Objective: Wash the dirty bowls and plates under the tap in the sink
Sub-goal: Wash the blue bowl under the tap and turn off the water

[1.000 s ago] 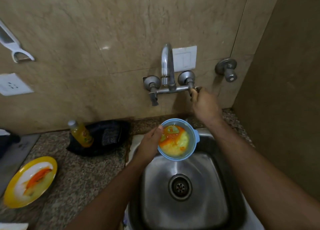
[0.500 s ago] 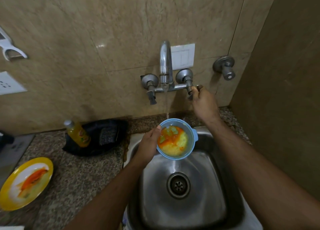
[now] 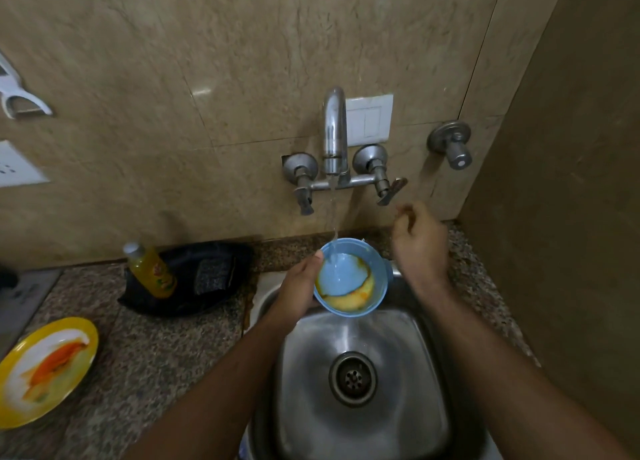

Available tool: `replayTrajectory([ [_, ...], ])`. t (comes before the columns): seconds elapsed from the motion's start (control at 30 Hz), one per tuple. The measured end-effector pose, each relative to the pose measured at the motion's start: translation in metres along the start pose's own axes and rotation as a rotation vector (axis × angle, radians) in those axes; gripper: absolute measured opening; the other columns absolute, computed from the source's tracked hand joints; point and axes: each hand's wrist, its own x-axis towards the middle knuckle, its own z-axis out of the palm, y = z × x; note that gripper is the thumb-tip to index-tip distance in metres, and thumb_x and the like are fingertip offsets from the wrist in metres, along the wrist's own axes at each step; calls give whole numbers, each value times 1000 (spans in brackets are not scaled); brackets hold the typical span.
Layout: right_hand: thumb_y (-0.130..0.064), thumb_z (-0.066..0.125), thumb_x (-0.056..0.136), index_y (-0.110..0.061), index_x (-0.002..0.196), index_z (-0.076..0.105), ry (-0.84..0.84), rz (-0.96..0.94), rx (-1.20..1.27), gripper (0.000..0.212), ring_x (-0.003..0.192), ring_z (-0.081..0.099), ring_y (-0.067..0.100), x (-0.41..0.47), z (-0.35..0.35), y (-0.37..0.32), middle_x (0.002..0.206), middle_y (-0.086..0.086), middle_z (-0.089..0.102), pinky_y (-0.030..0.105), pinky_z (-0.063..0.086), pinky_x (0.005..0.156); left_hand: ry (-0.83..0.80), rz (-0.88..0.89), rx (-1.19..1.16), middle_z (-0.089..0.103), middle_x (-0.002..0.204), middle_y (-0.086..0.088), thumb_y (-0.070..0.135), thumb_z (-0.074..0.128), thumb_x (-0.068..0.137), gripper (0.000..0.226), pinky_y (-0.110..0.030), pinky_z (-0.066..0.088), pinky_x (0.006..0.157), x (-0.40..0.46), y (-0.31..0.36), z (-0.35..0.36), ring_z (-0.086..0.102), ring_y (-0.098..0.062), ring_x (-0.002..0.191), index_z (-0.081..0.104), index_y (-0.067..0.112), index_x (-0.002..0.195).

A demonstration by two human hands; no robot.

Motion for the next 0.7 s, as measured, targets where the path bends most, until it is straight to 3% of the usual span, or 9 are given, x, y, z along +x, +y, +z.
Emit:
replayTrajectory([
  [0.03, -22, 46, 83, -15, 97, 69, -25, -42, 25, 28, 79, 66, 27, -11, 2, 0, 86, 8, 73, 33, 48, 69, 6, 5, 4, 74, 109, -13, 32, 46, 103, 28, -48, 54, 94, 3, 0, 0, 69, -30, 105, 71, 20, 100],
  [0.1, -19, 46, 78, -16, 90, 72, -249, -101, 2, 29, 78, 66, 21, -27, 12, 2, 84, 5, 74, 31, 48, 71, -1, 14, 23, 75, 106, -10, 32, 46, 103, 28, -48, 54, 95, 10, -2, -1, 70, -28, 103, 71, 21, 100],
  [0.2, -14, 51, 82, -14, 106, 70, -622, -151, -259, 31, 97, 66, 31, -33, 37, 8, 103, 10, 73, 36, 50, 82, -39, 62, 119, 76, 104, -5, 33, 46, 103, 28, -43, 54, 94, 19, -6, -1, 70, -24, 102, 72, 22, 105],
  [0.37, -14, 54, 82, -11, 112, 57, -804, -192, -80, 30, 99, 61, 26, -54, 79, 7, 108, 10, 62, 36, 49, 85, -64, 220, 279, 75, 90, 10, 28, 46, 103, 29, -12, 48, 77, 19, -1, -3, 68, 1, 89, 70, 17, 117],
  [0.43, -14, 55, 86, -14, 106, 59, -974, -261, -225, 20, 96, 61, 25, -56, 78, 13, 104, 9, 64, 31, 47, 86, -95, 221, 295, 75, 91, 11, 27, 47, 103, 28, -12, 50, 74, 20, -2, -9, 70, 1, 89, 68, 18, 121],
  [0.47, -16, 56, 89, -12, 107, 62, -1001, -320, -342, 20, 97, 62, 27, -54, 78, 19, 105, 10, 66, 27, 44, 85, -115, 218, 299, 75, 98, 9, 26, 48, 103, 28, -15, 53, 77, 20, -3, -11, 70, -2, 94, 66, 19, 123],
  [0.57, -23, 62, 85, -8, 123, 61, -812, -536, -515, 41, 102, 59, 34, -57, 83, 31, 117, 18, 61, 39, 46, 90, -106, 274, 391, 69, 119, 8, 28, 51, 102, 32, -15, 49, 94, 25, -8, -12, 63, 4, 109, 63, 19, 130],
  [0.63, -24, 62, 81, -12, 127, 57, -800, -630, -488, 48, 102, 57, 32, -64, 88, 35, 121, 14, 58, 42, 48, 87, -101, 295, 386, 69, 119, 8, 27, 51, 101, 32, -9, 47, 90, 28, -9, -15, 63, 6, 107, 63, 19, 130],
  [0.7, -24, 56, 84, -14, 122, 58, -837, -593, -508, 39, 105, 58, 30, -63, 82, 33, 118, 11, 59, 41, 49, 86, -104, 300, 372, 70, 118, 7, 29, 51, 101, 31, -13, 49, 90, 29, -10, -18, 65, 0, 108, 63, 23, 130],
])
